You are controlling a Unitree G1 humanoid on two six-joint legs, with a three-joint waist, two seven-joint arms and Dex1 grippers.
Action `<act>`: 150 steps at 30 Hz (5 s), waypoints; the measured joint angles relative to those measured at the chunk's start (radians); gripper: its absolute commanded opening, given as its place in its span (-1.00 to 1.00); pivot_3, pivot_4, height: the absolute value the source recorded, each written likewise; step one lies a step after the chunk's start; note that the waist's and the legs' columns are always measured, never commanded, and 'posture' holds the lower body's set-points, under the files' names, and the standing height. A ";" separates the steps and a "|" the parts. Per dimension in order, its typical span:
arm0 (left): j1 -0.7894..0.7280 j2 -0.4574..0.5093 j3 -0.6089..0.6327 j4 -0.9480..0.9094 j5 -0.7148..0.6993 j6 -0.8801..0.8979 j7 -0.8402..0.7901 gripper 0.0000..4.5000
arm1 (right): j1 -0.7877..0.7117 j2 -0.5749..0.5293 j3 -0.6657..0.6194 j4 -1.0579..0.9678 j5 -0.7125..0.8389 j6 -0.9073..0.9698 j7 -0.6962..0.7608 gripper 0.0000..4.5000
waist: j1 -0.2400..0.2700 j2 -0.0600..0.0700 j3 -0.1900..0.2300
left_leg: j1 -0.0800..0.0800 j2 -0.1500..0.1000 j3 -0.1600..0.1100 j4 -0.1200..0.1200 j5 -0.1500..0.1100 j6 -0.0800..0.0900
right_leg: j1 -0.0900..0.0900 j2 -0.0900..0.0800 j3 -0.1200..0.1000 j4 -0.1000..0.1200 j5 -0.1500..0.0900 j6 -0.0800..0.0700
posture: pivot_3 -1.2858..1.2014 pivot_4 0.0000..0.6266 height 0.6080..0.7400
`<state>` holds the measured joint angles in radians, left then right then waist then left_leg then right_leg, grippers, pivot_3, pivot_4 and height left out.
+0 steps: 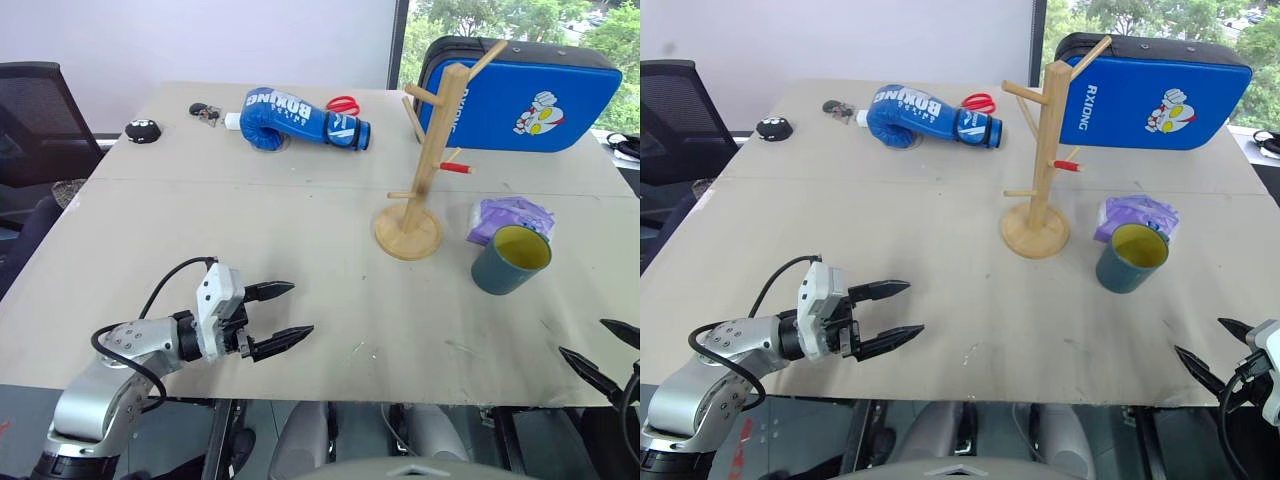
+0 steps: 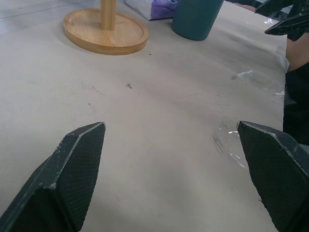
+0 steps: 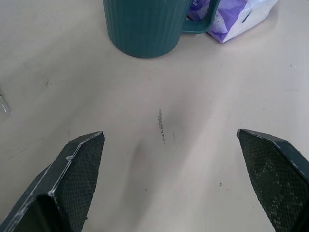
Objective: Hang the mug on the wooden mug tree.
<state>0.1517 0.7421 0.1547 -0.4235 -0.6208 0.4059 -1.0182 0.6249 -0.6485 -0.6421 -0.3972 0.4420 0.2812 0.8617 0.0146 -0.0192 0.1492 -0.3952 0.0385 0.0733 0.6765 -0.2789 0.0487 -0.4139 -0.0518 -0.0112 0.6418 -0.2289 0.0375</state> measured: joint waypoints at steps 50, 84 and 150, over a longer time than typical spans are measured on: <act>-0.084 0.048 0.045 -0.173 -0.314 0.122 -0.109 1.00 | -0.679 0.091 0.372 0.335 -0.049 -0.032 -0.130 -0.95 | -0.002 0.003 0.000 | 0.001 -0.001 0.001 -0.001 0.000 0.000 | 0.000 0.005 0.003 0.001 0.001 -0.002 | 0.03 -0.52 1.00; -0.073 0.018 0.042 -0.141 -0.295 0.089 -0.110 1.00 | -0.581 0.089 0.273 0.189 0.066 0.086 -0.217 -0.95 | -0.002 0.003 0.000 | 0.000 -0.001 0.001 -0.001 0.000 0.000 | 0.000 0.005 0.003 0.001 0.001 -0.002 | 0.03 -0.52 1.00; -0.069 -0.043 0.158 -0.072 -0.354 0.080 -0.091 1.00 | -0.880 -0.123 0.348 -0.059 0.135 0.332 -0.236 -0.96 | -0.009 0.005 0.002 | 0.000 -0.001 0.001 -0.001 0.000 0.000 | -0.001 0.005 0.003 0.001 0.001 -0.002 | 0.03 -0.52 1.00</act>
<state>0.0827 0.6993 0.3122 -0.4951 -0.9744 0.4856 -1.1095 -0.2550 -0.7717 -0.2937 -0.4559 0.5767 0.6130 0.6254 0.0052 -0.0137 0.1511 -0.3948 0.0380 0.0745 0.6757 -0.2786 0.0488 -0.4148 -0.0467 -0.0084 0.6424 -0.2276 0.0355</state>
